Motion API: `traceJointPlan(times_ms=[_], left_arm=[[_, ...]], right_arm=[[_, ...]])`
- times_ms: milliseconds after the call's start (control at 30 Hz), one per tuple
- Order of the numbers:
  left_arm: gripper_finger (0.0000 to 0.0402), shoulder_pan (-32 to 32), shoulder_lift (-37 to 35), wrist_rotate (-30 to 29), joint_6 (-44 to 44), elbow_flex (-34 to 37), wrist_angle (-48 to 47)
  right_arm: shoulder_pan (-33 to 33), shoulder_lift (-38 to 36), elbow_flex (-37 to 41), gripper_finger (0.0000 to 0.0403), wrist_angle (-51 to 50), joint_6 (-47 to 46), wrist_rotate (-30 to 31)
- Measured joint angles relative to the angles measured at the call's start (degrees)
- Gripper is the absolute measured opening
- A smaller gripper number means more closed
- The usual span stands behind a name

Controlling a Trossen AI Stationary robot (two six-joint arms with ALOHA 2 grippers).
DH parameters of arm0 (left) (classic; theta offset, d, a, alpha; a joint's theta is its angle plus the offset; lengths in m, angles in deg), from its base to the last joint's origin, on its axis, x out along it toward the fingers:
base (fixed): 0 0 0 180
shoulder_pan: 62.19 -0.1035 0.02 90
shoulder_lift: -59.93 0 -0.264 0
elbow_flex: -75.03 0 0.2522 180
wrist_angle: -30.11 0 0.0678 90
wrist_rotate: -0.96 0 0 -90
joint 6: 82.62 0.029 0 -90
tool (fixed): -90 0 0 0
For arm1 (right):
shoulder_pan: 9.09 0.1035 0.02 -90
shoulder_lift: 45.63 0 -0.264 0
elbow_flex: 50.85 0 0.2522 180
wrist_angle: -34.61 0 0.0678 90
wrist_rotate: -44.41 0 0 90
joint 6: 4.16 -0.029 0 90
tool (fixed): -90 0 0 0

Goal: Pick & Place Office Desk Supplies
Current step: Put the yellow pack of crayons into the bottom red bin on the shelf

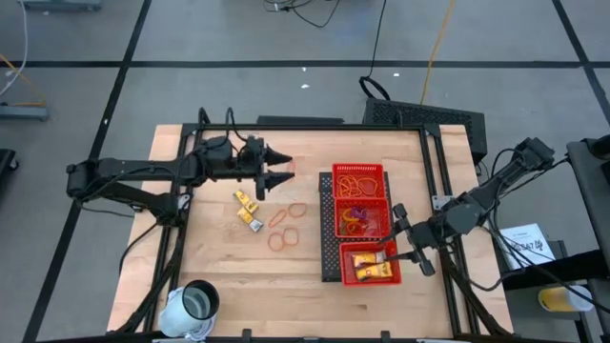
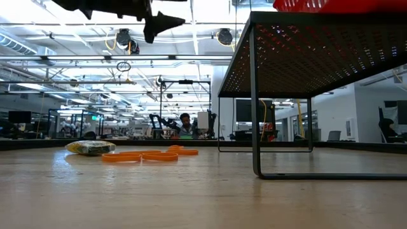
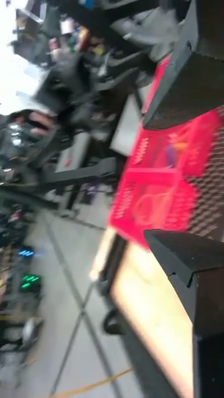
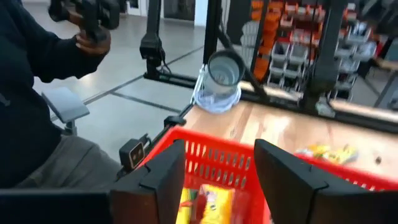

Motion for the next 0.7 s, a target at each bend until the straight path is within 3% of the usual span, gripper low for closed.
traceJointPlan(times_ms=[133,300,533,700], left_arm=[[0.0283,1.1,0.0,0.7,-1.6,0.0,-8.9],[0.0283,2.5,0.0,-5.9,-10.7,0.0,-29.4],[0.0282,4.9,0.0,-22.0,-36.9,0.0,-54.7],[0.0282,6.1,1.7,-23.7,-50.6,0.0,-62.6]], right_arm=[[0.0,-1.8,0.0,0.0184,1.2,3.7,0.0],[0.0,-3.2,0.0,0.0176,1.5,8.2,0.1],[-0.7,-3.5,0.0,0.0175,1.9,13.7,0.2],[-3.1,-3.5,0.0,0.0171,1.9,13.3,0.3]])
